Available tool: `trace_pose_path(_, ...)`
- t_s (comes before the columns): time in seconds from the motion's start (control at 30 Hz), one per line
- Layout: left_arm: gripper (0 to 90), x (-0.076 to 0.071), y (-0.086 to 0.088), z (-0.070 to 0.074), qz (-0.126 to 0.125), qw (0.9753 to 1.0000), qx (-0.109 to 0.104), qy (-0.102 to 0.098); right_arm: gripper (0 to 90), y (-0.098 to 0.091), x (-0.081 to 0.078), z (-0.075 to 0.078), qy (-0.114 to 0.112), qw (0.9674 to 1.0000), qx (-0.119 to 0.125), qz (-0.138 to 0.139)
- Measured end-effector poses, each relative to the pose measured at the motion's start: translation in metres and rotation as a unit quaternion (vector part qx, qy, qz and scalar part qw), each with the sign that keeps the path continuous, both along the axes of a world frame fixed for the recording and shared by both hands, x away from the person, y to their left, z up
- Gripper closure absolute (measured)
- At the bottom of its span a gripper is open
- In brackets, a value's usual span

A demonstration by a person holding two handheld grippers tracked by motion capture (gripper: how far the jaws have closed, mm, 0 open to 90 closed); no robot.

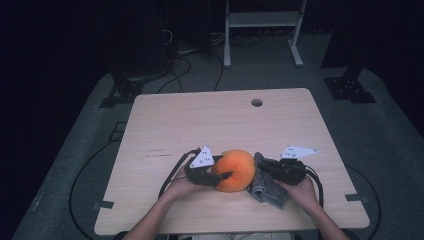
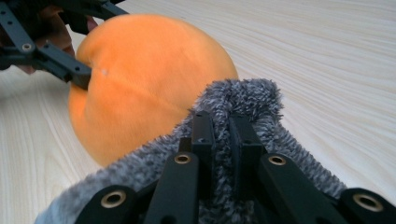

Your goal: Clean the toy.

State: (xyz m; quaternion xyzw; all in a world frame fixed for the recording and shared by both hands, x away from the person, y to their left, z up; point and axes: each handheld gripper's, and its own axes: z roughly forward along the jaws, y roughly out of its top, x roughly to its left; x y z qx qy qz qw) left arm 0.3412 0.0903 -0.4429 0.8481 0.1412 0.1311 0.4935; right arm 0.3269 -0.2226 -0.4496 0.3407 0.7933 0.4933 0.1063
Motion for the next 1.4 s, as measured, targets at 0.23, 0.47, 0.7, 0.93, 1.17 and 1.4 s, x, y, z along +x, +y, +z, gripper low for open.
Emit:
trace_pose_path(0.23, 37.6, -0.004, -0.008, 0.003, -0.006, 0.9998, 0.013, -0.016, 81.6, 0.025, -0.013, 0.029, -0.073, 0.996, 0.019, 0.047)
trace_pose_path(0.47, 37.1, -0.003, -0.004, 0.002, -0.01, 0.9999, 0.003, -0.006, 81.9, 0.025, -0.01, 0.021, -0.063, 0.9973, 0.002, 0.039)
trace_pose_path(0.7, 36.6, -0.01, -0.015, 0.007, -0.012, 0.9989, 0.029, -0.034, 81.7, 0.018, -0.022, 0.025, -0.078, 0.9961, 0.008, 0.041)
trace_pose_path(0.93, 35.6, -0.007, -0.014, 0.006, -0.013, 0.9994, 0.023, -0.023, 81.8, 0.037, -0.019, 0.025, -0.089, 0.9941, -0.004, 0.061)
trace_pose_path(1.17, 35.2, -0.007, -0.015, 0.006, -0.013, 0.9994, 0.024, -0.023, 82.1, 0.021, -0.018, 0.021, -0.074, 0.9962, -0.022, 0.04)
trace_pose_path(1.4, 32.9, -0.009, -0.021, 0.007, -0.011, 0.9991, 0.027, -0.03, 81.7, 0.04, -0.021, 0.034, -0.105, 0.9915, 0.013, 0.075)
